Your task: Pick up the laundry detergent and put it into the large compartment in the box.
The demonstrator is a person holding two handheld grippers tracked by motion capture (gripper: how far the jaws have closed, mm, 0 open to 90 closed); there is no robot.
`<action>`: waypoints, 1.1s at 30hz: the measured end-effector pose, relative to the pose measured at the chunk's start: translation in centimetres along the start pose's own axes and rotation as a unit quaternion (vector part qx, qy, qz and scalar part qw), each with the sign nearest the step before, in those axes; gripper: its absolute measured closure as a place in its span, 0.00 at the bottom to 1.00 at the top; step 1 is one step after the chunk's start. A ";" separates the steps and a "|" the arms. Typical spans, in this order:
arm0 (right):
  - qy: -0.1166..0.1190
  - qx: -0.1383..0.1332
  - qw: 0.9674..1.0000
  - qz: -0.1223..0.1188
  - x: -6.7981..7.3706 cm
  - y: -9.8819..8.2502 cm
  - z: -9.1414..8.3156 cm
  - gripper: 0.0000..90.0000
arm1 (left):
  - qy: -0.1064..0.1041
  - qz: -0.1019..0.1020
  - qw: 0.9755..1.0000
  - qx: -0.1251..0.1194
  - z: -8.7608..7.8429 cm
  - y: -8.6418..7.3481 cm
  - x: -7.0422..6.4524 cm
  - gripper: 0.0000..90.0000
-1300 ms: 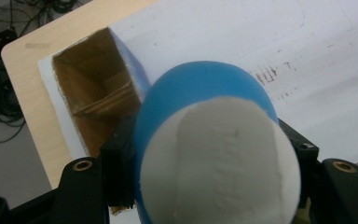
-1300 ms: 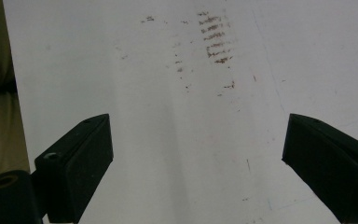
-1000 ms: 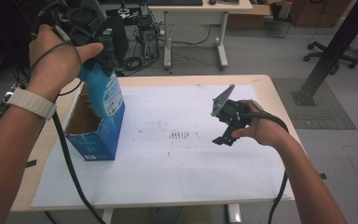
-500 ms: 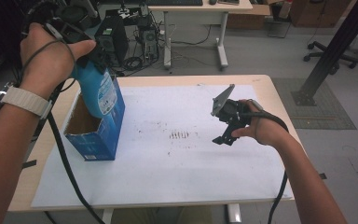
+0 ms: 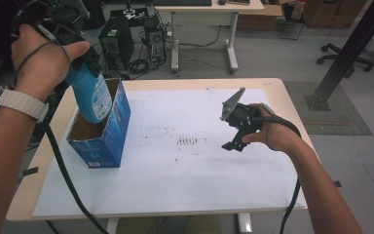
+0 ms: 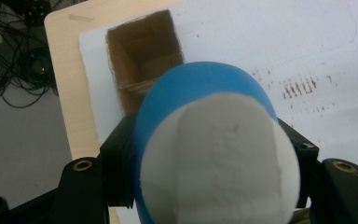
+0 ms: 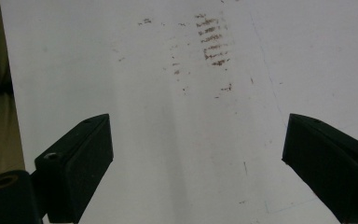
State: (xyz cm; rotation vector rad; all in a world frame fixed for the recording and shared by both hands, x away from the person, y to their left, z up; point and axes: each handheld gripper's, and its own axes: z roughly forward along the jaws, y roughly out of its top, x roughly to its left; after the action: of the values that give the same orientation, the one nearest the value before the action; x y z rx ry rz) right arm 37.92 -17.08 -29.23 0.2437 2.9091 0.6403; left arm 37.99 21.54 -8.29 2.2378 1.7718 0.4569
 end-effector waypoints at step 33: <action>0.000 0.003 1.000 0.009 -0.4 -0.3 0.1 0.09 | 0.014 -0.032 0.999 0.011 4.7 -0.7 2.4 0.42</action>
State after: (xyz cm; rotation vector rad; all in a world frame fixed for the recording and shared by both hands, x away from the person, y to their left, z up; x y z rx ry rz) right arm 38.30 -17.37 -29.41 0.2710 2.9121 0.6343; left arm 39.72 24.01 -12.71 2.1926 1.8642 0.4617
